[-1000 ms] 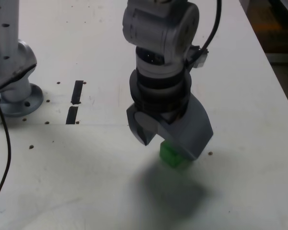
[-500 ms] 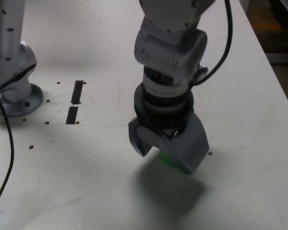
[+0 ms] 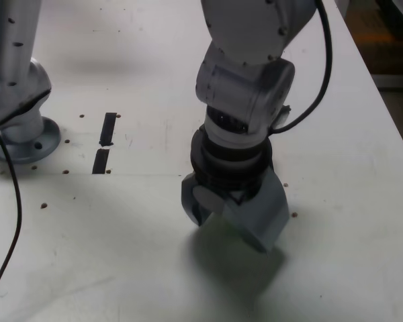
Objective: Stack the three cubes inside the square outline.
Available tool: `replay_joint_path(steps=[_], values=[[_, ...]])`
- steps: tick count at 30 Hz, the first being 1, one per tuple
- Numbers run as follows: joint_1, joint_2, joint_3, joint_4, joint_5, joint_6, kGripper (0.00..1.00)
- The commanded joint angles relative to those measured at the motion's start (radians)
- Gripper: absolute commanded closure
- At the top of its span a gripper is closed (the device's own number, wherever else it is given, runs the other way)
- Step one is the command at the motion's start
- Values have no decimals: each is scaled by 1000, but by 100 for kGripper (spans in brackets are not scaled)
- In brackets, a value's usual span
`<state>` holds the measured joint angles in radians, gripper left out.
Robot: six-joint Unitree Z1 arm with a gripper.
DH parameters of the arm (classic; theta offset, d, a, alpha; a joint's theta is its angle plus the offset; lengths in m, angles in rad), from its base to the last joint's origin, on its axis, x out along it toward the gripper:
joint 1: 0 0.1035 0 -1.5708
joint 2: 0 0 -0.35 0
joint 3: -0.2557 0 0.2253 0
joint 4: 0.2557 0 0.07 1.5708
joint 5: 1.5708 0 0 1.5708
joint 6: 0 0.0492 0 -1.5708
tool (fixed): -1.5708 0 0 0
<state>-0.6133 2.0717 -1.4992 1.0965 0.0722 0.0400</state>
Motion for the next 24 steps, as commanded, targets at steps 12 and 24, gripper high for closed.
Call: replay_joint_path(steps=[12,24], values=[[6,19,-3,-18,-12,-15,60],[4,-2,-7,-32,-12,-47,82]])
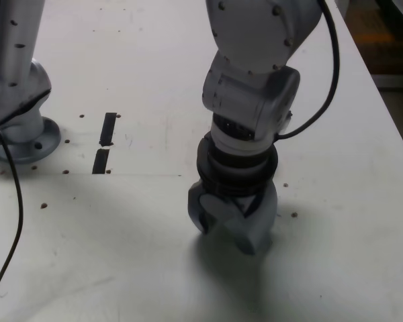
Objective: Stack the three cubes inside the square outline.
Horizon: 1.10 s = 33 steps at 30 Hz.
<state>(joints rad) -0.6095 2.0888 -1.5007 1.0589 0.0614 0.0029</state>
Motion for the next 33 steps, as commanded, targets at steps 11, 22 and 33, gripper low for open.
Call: replay_joint_path(steps=[11,22,33], values=[[-39,-142,-97,196,15,-141,83],[34,-235,-151,307,62,-198,83],[216,-252,-126,260,57,-128,83]])
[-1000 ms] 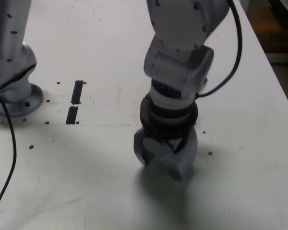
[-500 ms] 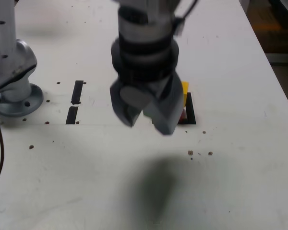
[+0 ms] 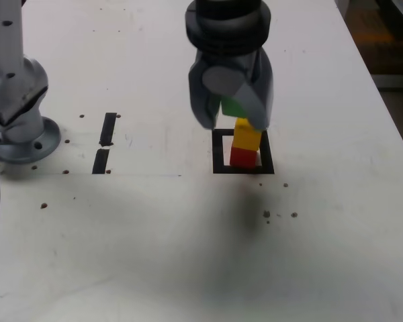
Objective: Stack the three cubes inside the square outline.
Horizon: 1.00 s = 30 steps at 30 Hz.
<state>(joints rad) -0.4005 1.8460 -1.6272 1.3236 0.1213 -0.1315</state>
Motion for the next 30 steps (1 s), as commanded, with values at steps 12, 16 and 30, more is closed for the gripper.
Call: replay_joint_path(steps=[12,16,30], values=[[66,39,12,-80,-31,63,83],[75,54,26,-106,-36,72,83],[101,47,73,-145,-13,83,74]])
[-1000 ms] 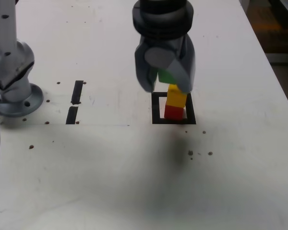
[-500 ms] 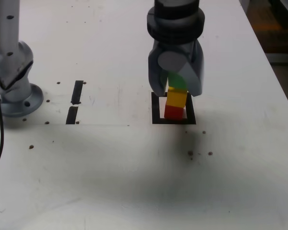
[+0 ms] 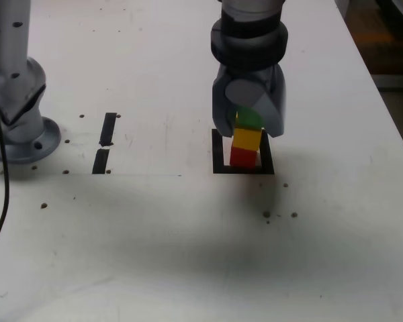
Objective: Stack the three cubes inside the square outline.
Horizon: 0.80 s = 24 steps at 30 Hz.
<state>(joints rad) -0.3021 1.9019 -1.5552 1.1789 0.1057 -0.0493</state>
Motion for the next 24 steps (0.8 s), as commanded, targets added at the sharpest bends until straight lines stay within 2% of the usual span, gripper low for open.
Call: replay_joint_path(steps=[1,4,8,11,18,24], values=[[3,-11,3,-1,5,1,74],[3,-14,5,-1,7,2,66],[3,-15,9,-1,1,2,48],[3,-16,10,-1,-1,3,38],[3,-18,9,-2,1,6,30],[-2,-21,8,0,7,9,17]])
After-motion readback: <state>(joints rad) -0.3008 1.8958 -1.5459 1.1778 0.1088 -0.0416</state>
